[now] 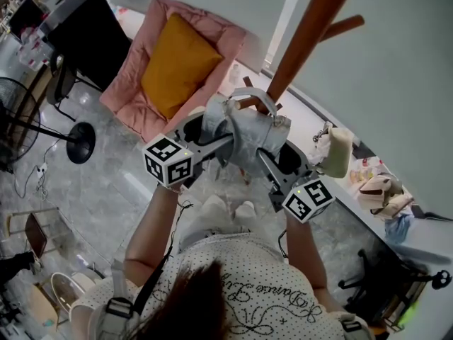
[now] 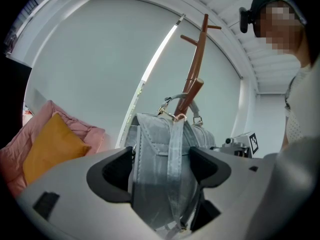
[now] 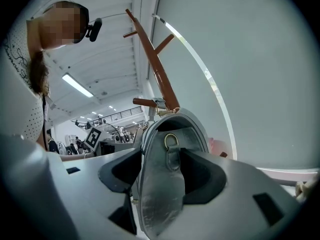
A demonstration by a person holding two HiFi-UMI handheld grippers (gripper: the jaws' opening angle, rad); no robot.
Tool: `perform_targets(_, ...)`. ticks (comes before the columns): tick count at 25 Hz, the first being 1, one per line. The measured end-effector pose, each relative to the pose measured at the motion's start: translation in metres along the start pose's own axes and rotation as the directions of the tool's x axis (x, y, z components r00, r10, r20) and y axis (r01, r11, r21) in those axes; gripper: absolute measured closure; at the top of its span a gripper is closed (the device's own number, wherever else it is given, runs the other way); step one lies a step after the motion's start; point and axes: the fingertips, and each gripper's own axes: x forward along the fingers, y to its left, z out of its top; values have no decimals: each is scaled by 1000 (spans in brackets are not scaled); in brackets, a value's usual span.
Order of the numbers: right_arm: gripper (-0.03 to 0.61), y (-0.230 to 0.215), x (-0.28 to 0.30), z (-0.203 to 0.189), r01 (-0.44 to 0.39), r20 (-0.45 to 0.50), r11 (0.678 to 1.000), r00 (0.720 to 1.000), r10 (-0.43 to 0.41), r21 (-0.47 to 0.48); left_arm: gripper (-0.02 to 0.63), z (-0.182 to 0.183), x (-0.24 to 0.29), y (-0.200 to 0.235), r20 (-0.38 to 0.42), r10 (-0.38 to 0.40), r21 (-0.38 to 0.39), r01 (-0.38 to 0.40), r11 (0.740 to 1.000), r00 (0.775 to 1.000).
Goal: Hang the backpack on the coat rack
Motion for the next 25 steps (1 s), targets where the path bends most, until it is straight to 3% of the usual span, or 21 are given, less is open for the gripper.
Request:
perform_targets(9,316,0,0,2,-16,-11,999,1000,15,-38,256,-2,-2,-1,19,9,-10,-9,1000,1000)
perform_targets(25,319,6,-13,32,-24,44,994,999,29,-103,256,3,-29,2,36,137,81,-139,987,990)
